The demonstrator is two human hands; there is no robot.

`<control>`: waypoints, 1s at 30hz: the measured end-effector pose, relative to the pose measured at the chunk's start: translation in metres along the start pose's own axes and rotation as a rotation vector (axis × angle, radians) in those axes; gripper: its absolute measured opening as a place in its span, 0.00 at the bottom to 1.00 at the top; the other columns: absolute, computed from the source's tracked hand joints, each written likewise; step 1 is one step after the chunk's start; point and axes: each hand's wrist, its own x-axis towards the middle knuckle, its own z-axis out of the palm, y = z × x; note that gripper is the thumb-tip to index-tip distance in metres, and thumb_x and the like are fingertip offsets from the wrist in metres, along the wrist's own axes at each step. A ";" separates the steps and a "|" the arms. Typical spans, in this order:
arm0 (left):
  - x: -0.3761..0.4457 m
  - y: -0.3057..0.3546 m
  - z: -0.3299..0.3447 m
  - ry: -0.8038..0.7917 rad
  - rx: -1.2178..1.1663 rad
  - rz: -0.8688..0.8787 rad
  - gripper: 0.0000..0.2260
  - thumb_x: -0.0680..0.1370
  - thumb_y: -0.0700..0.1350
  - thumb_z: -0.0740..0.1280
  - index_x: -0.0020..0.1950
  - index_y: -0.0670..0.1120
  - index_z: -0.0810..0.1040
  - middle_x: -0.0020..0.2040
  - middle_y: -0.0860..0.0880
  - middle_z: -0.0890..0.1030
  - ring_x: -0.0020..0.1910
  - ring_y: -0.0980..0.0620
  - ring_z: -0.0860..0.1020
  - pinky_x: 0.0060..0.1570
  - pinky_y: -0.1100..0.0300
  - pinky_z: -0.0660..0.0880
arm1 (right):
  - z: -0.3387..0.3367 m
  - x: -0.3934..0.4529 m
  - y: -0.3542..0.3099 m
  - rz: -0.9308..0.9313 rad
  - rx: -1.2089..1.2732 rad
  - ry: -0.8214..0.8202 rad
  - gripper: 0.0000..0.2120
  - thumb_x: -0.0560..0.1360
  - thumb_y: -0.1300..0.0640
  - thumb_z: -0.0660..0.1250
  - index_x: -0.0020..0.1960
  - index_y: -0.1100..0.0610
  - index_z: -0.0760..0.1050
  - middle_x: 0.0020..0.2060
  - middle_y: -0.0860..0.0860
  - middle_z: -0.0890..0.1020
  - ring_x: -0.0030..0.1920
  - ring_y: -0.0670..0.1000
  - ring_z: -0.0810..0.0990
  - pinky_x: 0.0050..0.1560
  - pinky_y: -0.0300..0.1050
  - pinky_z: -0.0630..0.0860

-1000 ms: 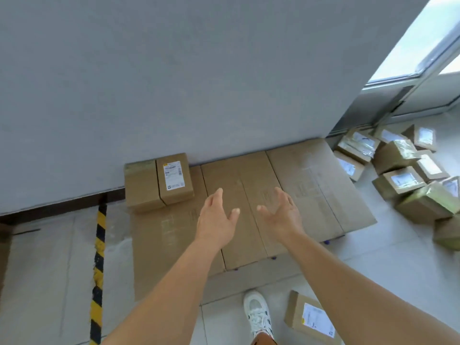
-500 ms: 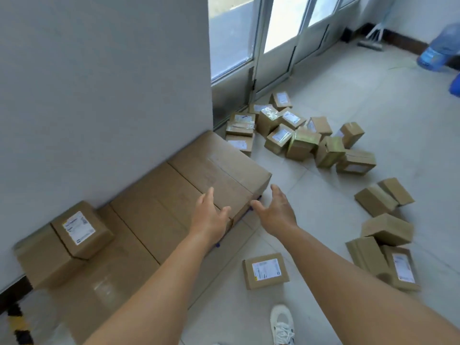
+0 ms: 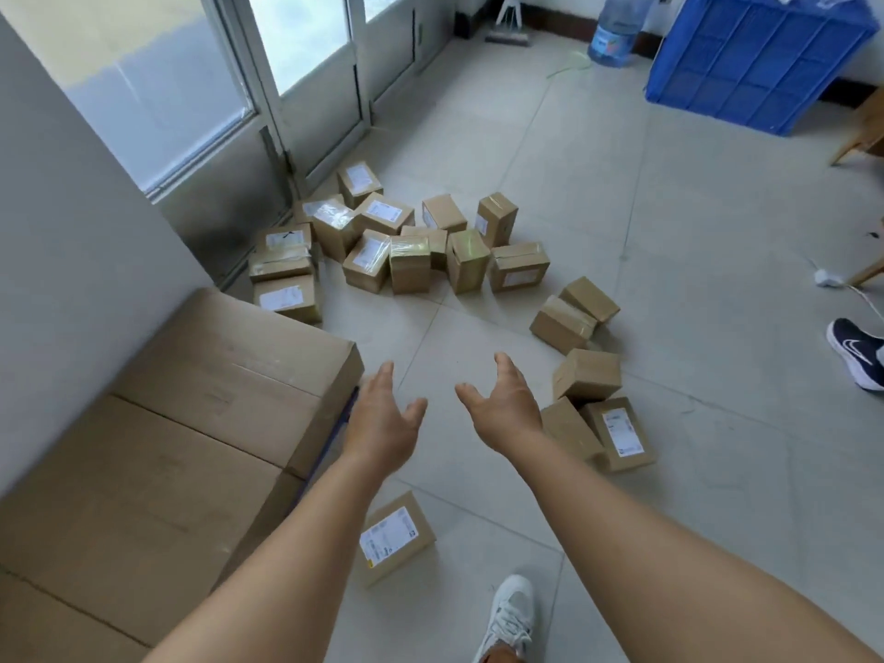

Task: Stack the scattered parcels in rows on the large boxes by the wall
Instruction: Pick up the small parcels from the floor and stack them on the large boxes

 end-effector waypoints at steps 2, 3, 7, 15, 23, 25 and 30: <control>0.016 0.029 0.030 -0.029 0.021 0.011 0.31 0.80 0.49 0.63 0.79 0.46 0.51 0.77 0.46 0.57 0.76 0.49 0.58 0.71 0.55 0.57 | -0.028 0.021 0.025 0.032 0.010 0.012 0.36 0.78 0.46 0.63 0.78 0.54 0.50 0.77 0.51 0.57 0.75 0.52 0.59 0.72 0.51 0.61; 0.024 0.042 0.045 -0.046 0.021 0.017 0.31 0.80 0.49 0.62 0.79 0.46 0.51 0.78 0.47 0.57 0.76 0.50 0.57 0.71 0.56 0.56 | -0.040 0.032 0.038 0.049 0.017 0.017 0.36 0.78 0.46 0.63 0.78 0.54 0.50 0.77 0.50 0.57 0.75 0.52 0.59 0.72 0.51 0.61; 0.056 0.079 0.101 -0.104 0.053 0.021 0.32 0.80 0.50 0.62 0.79 0.47 0.49 0.78 0.48 0.56 0.76 0.50 0.56 0.72 0.56 0.56 | -0.079 0.072 0.086 0.125 0.045 0.040 0.37 0.77 0.45 0.64 0.78 0.54 0.50 0.76 0.50 0.58 0.74 0.53 0.60 0.71 0.50 0.62; 0.113 0.095 0.205 -0.252 0.116 0.003 0.34 0.80 0.50 0.64 0.79 0.47 0.48 0.78 0.47 0.56 0.76 0.49 0.57 0.71 0.55 0.58 | -0.101 0.131 0.183 0.304 0.087 0.093 0.39 0.76 0.45 0.66 0.78 0.53 0.49 0.75 0.50 0.60 0.74 0.53 0.61 0.70 0.51 0.64; 0.166 0.083 0.306 -0.417 0.177 -0.035 0.35 0.80 0.52 0.63 0.79 0.50 0.45 0.76 0.45 0.59 0.73 0.46 0.62 0.67 0.53 0.64 | -0.091 0.189 0.276 0.470 0.072 0.147 0.39 0.76 0.45 0.65 0.78 0.52 0.48 0.76 0.50 0.59 0.73 0.55 0.62 0.67 0.52 0.66; 0.177 0.078 0.329 -0.438 0.197 -0.062 0.35 0.80 0.53 0.62 0.79 0.50 0.44 0.76 0.44 0.60 0.72 0.45 0.64 0.66 0.53 0.66 | -0.086 0.202 0.301 0.496 0.076 0.148 0.39 0.76 0.45 0.65 0.78 0.52 0.48 0.76 0.50 0.59 0.73 0.55 0.63 0.65 0.50 0.67; 0.205 0.061 0.397 -0.462 0.249 -0.125 0.36 0.80 0.56 0.62 0.79 0.48 0.42 0.75 0.42 0.62 0.70 0.44 0.67 0.62 0.53 0.68 | -0.074 0.236 0.369 0.541 0.052 0.128 0.38 0.75 0.45 0.65 0.78 0.52 0.49 0.75 0.51 0.61 0.70 0.56 0.66 0.63 0.51 0.69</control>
